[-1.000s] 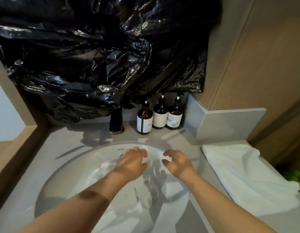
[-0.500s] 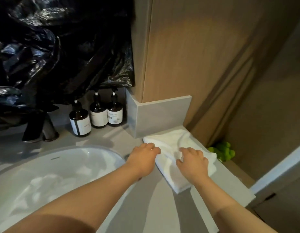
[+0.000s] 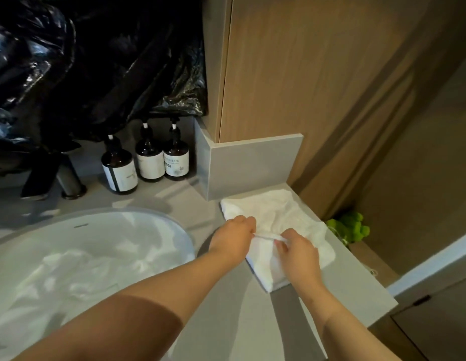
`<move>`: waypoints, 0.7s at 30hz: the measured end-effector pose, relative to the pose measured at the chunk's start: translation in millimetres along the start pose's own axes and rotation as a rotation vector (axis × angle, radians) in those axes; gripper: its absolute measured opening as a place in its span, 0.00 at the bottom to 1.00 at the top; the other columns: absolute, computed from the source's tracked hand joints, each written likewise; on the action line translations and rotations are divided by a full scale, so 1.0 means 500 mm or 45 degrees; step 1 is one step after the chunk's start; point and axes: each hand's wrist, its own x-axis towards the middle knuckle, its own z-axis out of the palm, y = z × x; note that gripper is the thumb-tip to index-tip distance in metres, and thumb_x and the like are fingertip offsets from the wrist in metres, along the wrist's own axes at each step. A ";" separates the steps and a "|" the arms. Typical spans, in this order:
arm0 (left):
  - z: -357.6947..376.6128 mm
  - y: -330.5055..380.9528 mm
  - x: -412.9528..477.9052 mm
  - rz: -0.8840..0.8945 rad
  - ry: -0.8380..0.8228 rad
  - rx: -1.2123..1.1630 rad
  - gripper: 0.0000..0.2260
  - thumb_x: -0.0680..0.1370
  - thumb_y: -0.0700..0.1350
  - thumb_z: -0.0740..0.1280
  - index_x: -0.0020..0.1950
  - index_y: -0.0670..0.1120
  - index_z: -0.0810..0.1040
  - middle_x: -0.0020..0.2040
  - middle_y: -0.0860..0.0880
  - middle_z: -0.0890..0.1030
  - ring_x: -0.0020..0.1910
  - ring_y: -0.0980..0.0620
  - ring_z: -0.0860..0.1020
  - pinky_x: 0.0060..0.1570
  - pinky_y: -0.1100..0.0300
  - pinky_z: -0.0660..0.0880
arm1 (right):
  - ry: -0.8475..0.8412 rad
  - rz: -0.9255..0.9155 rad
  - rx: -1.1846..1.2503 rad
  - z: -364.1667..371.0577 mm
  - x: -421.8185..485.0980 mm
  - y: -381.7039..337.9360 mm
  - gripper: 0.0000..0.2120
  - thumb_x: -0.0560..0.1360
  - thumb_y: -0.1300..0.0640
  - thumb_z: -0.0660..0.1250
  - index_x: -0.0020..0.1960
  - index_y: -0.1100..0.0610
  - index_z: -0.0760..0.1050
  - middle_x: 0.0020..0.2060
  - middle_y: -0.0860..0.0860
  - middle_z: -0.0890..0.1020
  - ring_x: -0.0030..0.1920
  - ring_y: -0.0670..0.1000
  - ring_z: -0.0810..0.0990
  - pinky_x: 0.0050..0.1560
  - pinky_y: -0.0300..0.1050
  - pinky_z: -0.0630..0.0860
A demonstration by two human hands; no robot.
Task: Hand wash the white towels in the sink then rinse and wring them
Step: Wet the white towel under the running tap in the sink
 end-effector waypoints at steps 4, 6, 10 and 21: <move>-0.045 -0.054 -0.051 -0.091 0.167 -0.349 0.06 0.81 0.42 0.58 0.53 0.44 0.73 0.51 0.44 0.78 0.51 0.44 0.76 0.51 0.54 0.73 | -0.033 -0.154 0.356 -0.002 -0.023 -0.073 0.04 0.80 0.55 0.60 0.47 0.53 0.69 0.40 0.48 0.75 0.44 0.50 0.76 0.46 0.42 0.72; -0.073 -0.087 -0.084 -0.179 0.286 -0.565 0.04 0.80 0.41 0.60 0.49 0.46 0.74 0.47 0.45 0.79 0.49 0.44 0.78 0.50 0.54 0.75 | -0.072 -0.269 0.483 0.000 -0.034 -0.122 0.03 0.80 0.57 0.60 0.47 0.52 0.70 0.41 0.47 0.76 0.43 0.48 0.76 0.45 0.36 0.70; -0.136 -0.128 -0.152 -0.390 0.502 -0.863 0.06 0.81 0.41 0.59 0.47 0.48 0.73 0.43 0.49 0.78 0.46 0.49 0.79 0.49 0.56 0.74 | -0.168 -0.335 0.685 0.018 -0.055 -0.220 0.03 0.79 0.58 0.61 0.47 0.53 0.73 0.39 0.43 0.77 0.39 0.40 0.74 0.39 0.26 0.68; -0.267 -0.303 -0.356 -0.482 1.036 -0.740 0.14 0.80 0.37 0.61 0.40 0.55 0.69 0.35 0.51 0.74 0.36 0.52 0.72 0.38 0.64 0.68 | -0.451 -0.695 0.845 0.097 -0.135 -0.489 0.04 0.79 0.56 0.63 0.53 0.52 0.73 0.37 0.43 0.74 0.38 0.39 0.71 0.38 0.27 0.67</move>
